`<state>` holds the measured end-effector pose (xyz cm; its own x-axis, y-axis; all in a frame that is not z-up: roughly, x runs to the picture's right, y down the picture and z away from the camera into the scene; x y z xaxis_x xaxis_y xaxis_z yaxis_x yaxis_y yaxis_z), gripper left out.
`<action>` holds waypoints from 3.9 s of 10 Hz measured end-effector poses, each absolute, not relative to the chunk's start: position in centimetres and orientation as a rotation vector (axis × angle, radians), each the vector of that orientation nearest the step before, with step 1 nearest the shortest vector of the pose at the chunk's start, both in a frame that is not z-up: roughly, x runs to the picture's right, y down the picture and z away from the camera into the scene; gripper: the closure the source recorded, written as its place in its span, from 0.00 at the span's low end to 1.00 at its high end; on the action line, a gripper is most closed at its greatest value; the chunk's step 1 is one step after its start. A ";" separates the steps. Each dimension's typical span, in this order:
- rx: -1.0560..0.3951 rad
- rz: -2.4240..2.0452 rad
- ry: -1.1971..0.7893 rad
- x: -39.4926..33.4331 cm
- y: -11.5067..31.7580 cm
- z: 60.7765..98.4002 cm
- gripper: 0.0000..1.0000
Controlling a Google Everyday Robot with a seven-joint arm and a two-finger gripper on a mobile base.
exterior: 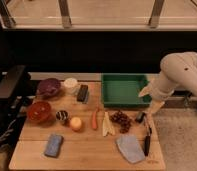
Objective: Place sponge in red bowl
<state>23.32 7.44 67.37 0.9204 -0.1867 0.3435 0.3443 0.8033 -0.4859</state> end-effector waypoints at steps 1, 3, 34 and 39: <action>-0.571 -0.320 -0.320 21.9 7.5 67.5 0.36; -0.575 -0.390 -0.409 17.6 7.7 67.9 0.36; -0.621 -0.727 -1.012 -18.6 19.6 71.3 0.36; -0.688 -0.742 -1.065 -21.9 23.1 74.1 0.36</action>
